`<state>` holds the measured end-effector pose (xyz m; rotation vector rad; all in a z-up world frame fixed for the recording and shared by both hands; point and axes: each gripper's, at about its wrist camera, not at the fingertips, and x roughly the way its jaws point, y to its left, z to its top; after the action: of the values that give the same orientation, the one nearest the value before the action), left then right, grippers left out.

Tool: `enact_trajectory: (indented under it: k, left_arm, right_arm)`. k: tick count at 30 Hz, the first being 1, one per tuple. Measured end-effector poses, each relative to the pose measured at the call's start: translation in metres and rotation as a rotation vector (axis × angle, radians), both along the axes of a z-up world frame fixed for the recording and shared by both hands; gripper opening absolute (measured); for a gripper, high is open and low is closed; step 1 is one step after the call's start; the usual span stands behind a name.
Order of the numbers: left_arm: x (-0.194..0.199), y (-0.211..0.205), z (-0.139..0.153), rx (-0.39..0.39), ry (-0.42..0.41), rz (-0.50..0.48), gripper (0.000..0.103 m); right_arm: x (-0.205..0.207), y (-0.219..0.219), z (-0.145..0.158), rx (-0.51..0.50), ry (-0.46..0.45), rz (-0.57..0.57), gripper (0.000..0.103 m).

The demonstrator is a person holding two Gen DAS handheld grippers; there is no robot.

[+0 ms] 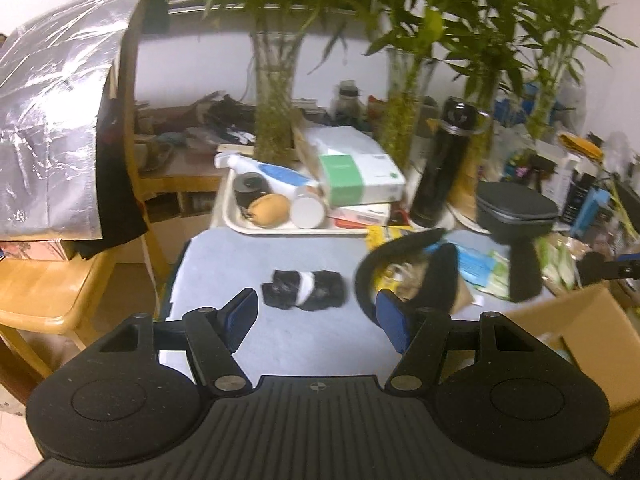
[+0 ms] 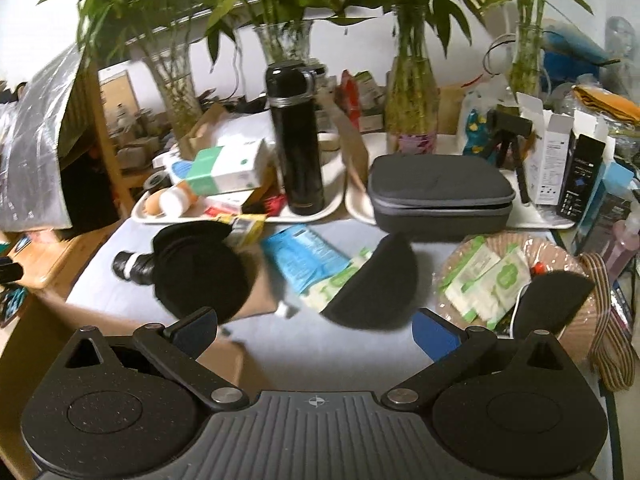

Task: Organize soft objects
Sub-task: 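Move the left tool to the black taped roll while the right tool approaches the black foam sponge, then grasp the black taped roll with the left tool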

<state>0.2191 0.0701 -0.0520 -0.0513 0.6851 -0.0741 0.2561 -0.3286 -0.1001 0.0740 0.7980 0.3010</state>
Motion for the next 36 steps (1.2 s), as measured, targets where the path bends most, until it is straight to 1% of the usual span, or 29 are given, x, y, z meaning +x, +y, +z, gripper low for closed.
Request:
enact_trajectory:
  k: [2, 7, 12, 14, 15, 18, 19, 21, 25, 30, 34, 36]
  left_arm:
    - [0.008, 0.004, -0.007, -0.001, 0.002, -0.002, 0.065]
    - [0.029, 0.006, -0.026, 0.041, -0.010, -0.012, 0.065]
    - [0.052, 0.004, -0.048, 0.055, -0.006, -0.013, 0.067]
    - [0.061, 0.003, -0.059, 0.062, 0.001, -0.009, 0.069]
    - [0.067, 0.002, -0.064, 0.065, 0.009, -0.008, 0.073]
    - [0.080, -0.002, -0.080, 0.054, 0.024, -0.020, 0.075]
    - [0.085, -0.003, -0.084, 0.053, 0.031, -0.018, 0.079]
    - [0.094, -0.005, -0.095, 0.056, 0.037, -0.007, 0.083]
    - [0.108, -0.010, -0.112, 0.074, 0.056, -0.002, 0.083]
    - [0.116, -0.017, -0.127, 0.082, 0.072, -0.013, 0.083]
    - [0.123, -0.023, -0.135, 0.123, 0.074, -0.018, 0.085]
    - [0.126, -0.024, -0.137, 0.119, 0.070, -0.017, 0.085]
  right_arm:
    - [0.006, -0.003, -0.005, 0.002, -0.006, -0.018, 0.103]
    - [0.018, -0.009, -0.016, 0.015, -0.011, -0.064, 0.103]
    - [0.024, -0.009, -0.022, 0.002, -0.018, -0.079, 0.103]
    - [0.026, -0.009, -0.023, -0.002, -0.018, -0.075, 0.103]
    - [0.026, -0.008, -0.024, -0.007, -0.015, -0.071, 0.103]
    - [0.028, -0.008, -0.027, -0.019, -0.006, -0.071, 0.103]
    - [0.029, -0.009, -0.028, -0.017, -0.001, -0.074, 0.103]
    - [0.032, -0.011, -0.030, -0.010, 0.012, -0.084, 0.103]
    - [0.035, -0.013, -0.034, -0.013, 0.022, -0.100, 0.103]
    - [0.039, -0.015, -0.039, -0.009, 0.047, -0.117, 0.103]
    - [0.042, -0.016, -0.042, -0.009, 0.065, -0.136, 0.103]
    - [0.042, -0.017, -0.042, -0.007, 0.064, -0.139, 0.103]
